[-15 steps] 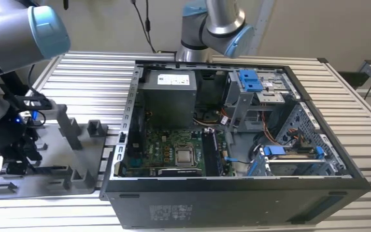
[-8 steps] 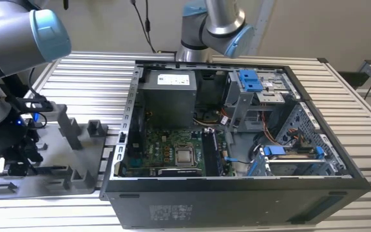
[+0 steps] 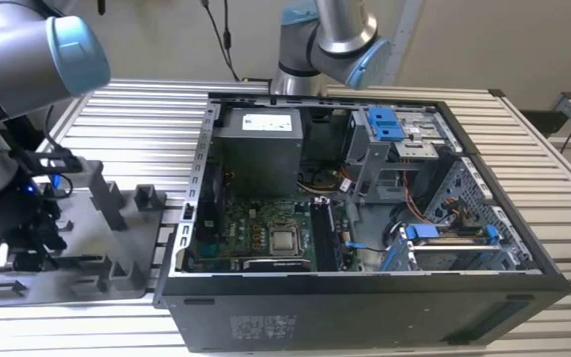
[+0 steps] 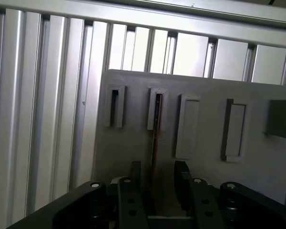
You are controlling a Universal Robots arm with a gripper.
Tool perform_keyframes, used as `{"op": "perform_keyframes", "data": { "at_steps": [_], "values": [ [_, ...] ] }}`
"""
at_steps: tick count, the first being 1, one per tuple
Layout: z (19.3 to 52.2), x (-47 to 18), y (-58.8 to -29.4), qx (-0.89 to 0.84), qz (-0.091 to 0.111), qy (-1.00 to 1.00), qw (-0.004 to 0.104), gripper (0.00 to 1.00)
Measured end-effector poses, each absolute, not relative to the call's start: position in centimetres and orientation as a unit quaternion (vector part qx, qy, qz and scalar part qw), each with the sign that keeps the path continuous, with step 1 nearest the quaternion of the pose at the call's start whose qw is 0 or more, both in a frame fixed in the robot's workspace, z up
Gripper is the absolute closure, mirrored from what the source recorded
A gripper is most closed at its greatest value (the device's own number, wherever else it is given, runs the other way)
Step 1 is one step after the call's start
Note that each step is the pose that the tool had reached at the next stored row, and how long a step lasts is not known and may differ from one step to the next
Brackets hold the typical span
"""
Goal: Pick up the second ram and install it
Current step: 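Pick up the second ram and move it above second insertion slot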
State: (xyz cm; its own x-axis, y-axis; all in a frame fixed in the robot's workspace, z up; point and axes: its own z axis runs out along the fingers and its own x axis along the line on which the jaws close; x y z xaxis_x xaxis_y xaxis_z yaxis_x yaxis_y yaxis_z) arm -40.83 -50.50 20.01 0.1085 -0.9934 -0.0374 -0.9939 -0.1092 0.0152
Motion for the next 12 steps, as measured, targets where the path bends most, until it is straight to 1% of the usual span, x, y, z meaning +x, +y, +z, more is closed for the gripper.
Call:
{"op": "perform_keyframes", "data": {
  "at_steps": [10, 11, 12],
  "values": [
    [19.67, -40.84, -50.5, -0.744, 0.016, 0.667, 0.004, 0.58],
    [19.65, -40.84, -50.49, -0.744, 0.016, 0.667, 0.004, 0.6],
    [19.66, -40.84, -50.49, -0.744, 0.016, 0.667, 0.004, 0.66]
  ]
}}
